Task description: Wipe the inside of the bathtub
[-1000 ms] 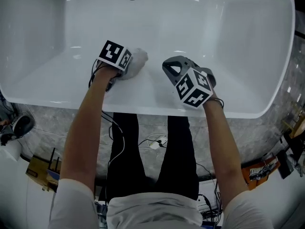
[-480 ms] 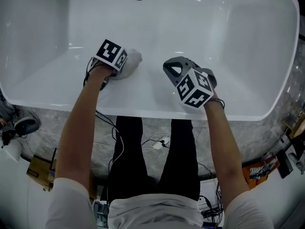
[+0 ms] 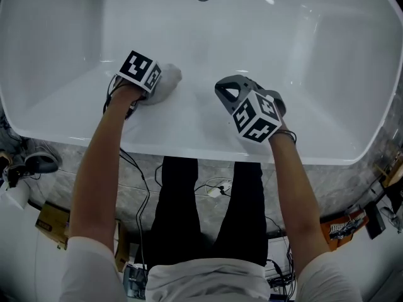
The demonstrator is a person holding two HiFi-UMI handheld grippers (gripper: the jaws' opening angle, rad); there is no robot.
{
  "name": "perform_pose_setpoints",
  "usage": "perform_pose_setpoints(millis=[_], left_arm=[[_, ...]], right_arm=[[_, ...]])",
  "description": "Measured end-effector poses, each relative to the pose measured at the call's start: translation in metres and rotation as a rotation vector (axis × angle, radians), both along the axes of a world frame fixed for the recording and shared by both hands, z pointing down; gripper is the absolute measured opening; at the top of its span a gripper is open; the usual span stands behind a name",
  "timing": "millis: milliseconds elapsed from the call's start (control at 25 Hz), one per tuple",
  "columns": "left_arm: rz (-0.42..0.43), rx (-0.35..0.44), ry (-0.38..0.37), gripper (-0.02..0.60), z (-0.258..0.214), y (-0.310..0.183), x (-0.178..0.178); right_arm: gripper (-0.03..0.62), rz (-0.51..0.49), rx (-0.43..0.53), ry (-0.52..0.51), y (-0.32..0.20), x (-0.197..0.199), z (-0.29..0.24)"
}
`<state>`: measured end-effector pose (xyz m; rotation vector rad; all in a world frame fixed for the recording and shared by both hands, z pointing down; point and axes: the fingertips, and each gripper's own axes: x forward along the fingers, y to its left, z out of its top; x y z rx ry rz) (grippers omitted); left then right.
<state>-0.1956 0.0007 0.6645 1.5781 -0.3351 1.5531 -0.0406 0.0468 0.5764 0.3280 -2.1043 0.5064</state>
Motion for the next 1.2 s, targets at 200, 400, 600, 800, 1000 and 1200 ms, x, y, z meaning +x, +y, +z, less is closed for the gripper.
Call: perform_pose_setpoints(millis=[200, 400, 600, 800, 1000, 1200], left_arm=[[-0.015, 0.011, -0.012, 0.097, -0.005, -0.012, -0.046], [-0.016, 0.003, -0.035, 0.097, 0.005, -0.025, -0.08], [-0.017, -0.002, -0.057, 0.097, 0.013, -0.04, -0.123], [-0.015, -0.007, -0.08, 0.097, 0.015, -0.052, -0.158], [0.011, -0.011, -0.092, 0.097, 0.023, -0.062, -0.188], [0.031, -0.017, -0.129, 0.097, 0.027, -0.074, -0.231]], right_arm=[[0.018, -0.031, 0.004, -0.012, -0.009, -0.043, -0.004], [0.018, -0.064, -0.005, -0.019, -0.016, -0.063, 0.008], [0.018, -0.08, -0.001, -0.026, -0.028, -0.087, 0.016], [0.018, -0.091, 0.012, -0.08, -0.042, -0.116, 0.014], [0.018, -0.108, 0.016, -0.112, -0.054, -0.148, 0.019], [0.018, -0.116, 0.019, -0.134, -0.063, -0.169, 0.024]])
